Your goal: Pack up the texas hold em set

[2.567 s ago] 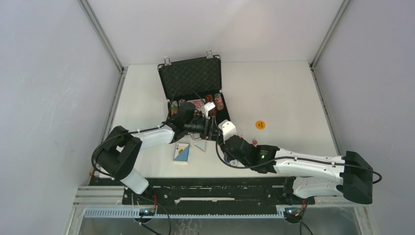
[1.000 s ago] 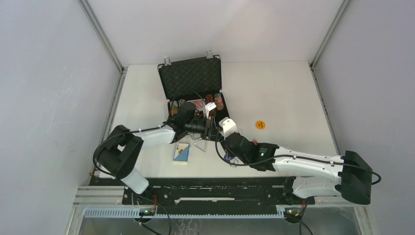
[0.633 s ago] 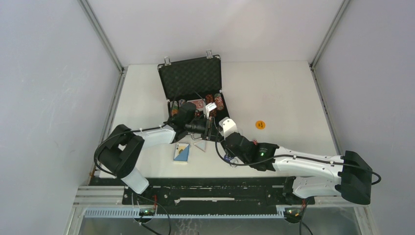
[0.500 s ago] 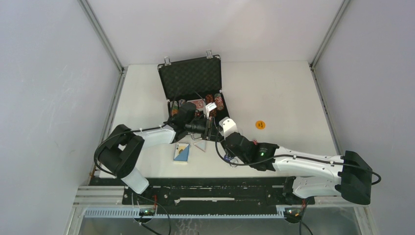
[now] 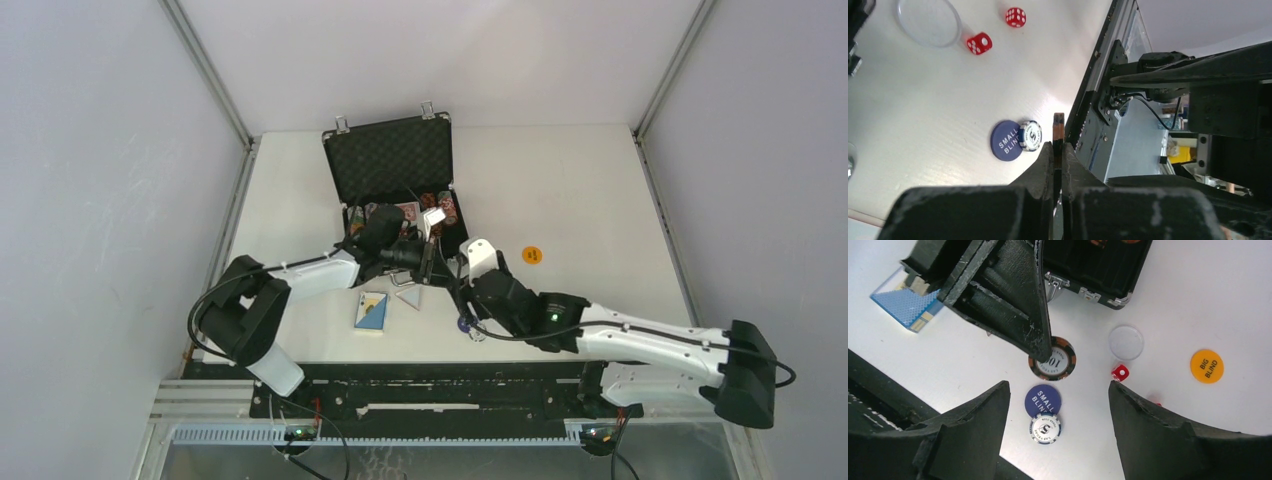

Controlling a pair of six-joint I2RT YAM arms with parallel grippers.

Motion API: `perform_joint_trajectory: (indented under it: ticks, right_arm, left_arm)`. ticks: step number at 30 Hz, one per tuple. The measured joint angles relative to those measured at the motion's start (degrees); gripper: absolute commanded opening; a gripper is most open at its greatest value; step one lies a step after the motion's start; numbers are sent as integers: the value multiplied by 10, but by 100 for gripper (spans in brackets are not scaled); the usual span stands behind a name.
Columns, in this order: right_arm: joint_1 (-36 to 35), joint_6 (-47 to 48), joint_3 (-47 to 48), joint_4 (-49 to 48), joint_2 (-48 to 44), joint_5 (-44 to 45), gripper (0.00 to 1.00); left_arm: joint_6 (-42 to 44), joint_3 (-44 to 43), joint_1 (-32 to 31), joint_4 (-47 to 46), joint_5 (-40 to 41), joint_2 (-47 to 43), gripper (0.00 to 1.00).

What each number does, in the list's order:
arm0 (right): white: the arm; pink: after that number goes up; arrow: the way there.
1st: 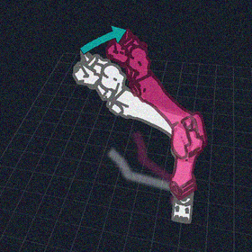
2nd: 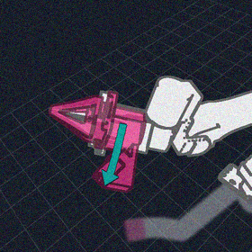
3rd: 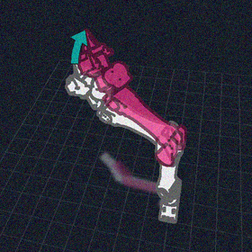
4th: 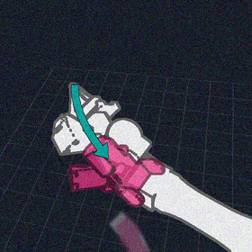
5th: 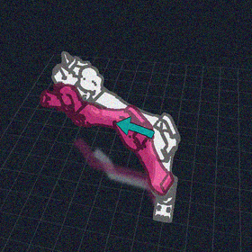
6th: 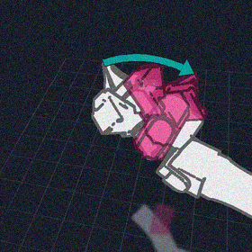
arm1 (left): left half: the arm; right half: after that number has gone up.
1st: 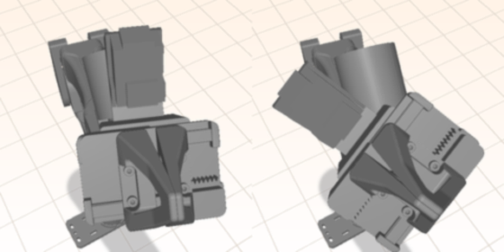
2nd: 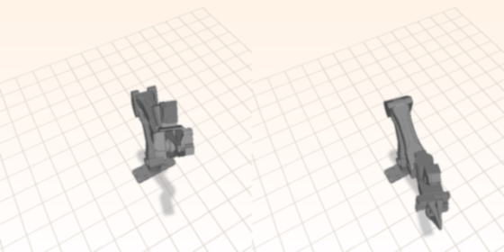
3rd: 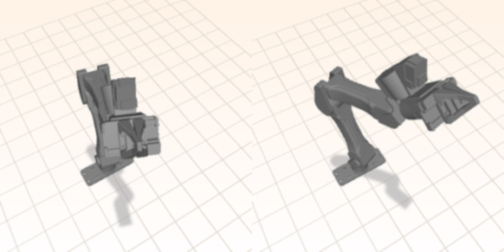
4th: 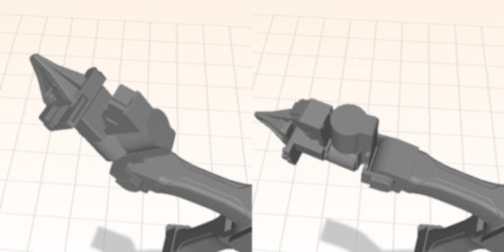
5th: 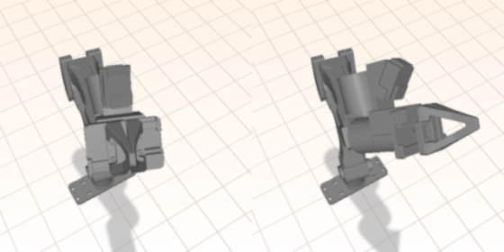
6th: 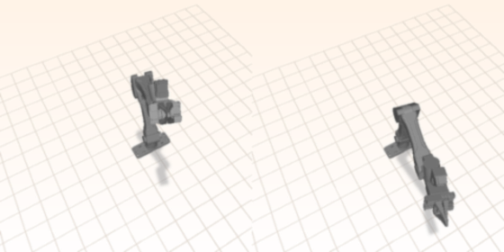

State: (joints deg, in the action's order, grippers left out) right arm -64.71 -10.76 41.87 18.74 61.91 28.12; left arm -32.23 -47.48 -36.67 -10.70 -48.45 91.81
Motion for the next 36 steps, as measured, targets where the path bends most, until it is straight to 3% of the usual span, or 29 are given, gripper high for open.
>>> perform_joint_trajectory:
  ticks: [8, 13, 19, 24, 36]
  right_arm:
    - [-2, -24, -24, 38, -155, 35, 80]
    - [-2, -37, -43, 56, -209, 47, 80]
    - [0, -40, -45, 59, -191, 52, 80]
    - [3, -40, -48, 60, -159, 60, 80]
    - [10, -62, -54, 59, -141, 62, 80]
  left_arm:
    - [116, -86, 4, 108, 17, 0, 0]
    - [259, -187, 21, 241, 51, 1, 0]
    - [422, -291, 52, 356, 83, 25, 0]
    - [518, -355, 65, 436, 126, 96, 0]
    - [572, -455, 65, 518, 184, 214, 0]
